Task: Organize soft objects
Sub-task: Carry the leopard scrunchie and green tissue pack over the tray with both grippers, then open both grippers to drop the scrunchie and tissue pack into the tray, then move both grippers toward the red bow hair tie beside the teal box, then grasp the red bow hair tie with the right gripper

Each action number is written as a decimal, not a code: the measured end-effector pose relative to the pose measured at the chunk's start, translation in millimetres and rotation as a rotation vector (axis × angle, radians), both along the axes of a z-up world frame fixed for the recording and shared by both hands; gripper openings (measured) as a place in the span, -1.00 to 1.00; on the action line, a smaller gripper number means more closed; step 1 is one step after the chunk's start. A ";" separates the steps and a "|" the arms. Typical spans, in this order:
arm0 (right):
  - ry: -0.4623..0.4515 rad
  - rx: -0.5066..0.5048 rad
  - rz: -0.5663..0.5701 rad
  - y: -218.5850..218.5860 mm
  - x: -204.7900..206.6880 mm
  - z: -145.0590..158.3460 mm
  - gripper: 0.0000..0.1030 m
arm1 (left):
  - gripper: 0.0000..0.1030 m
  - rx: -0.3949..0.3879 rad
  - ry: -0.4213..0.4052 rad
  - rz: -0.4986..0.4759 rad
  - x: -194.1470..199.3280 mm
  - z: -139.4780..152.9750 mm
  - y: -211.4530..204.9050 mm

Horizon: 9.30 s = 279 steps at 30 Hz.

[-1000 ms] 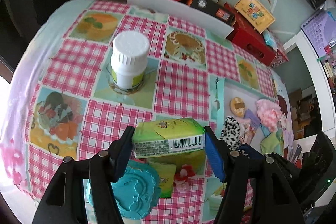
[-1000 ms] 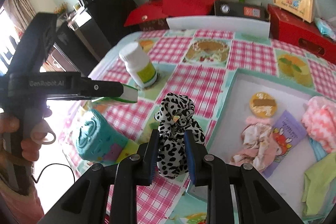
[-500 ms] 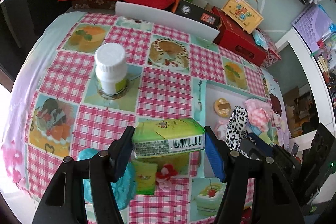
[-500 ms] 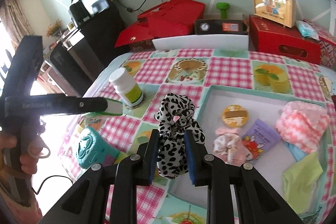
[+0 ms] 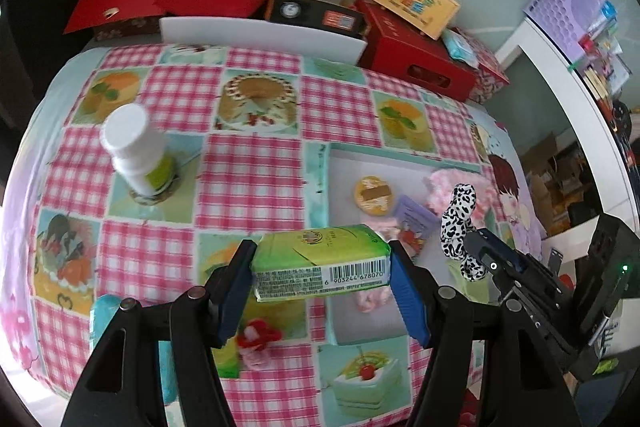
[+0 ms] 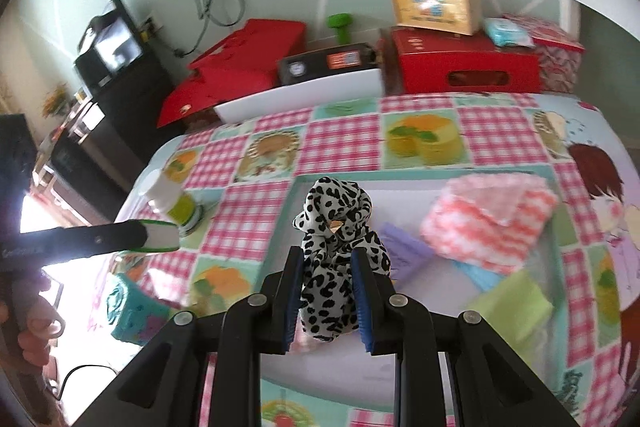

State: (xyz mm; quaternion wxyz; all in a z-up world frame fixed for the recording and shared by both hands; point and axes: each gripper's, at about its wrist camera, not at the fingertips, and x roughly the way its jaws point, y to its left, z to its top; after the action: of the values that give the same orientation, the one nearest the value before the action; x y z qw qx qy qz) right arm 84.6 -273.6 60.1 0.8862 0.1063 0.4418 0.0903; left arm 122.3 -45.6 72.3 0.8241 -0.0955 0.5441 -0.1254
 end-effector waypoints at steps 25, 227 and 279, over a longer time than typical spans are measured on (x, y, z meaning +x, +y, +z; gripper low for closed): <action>0.046 0.006 -0.169 -69.8 -7.0 -12.8 -0.50 | 0.29 -0.039 -0.028 -0.056 44.4 -36.4 -93.8; 0.057 -0.241 0.431 143.4 -78.4 -55.4 1.00 | 0.93 -0.005 0.071 0.404 -138.3 -95.1 103.0; 0.128 -0.112 0.631 195.4 -31.8 -105.3 0.17 | 0.90 -0.131 0.165 0.495 -120.2 -128.3 121.9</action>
State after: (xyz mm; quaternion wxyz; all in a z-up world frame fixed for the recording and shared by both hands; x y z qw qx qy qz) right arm 52.9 -78.2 -45.2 0.7893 -0.0793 0.5121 0.3292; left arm 2.0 76.3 -56.0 0.7744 -0.2889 0.5604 0.0532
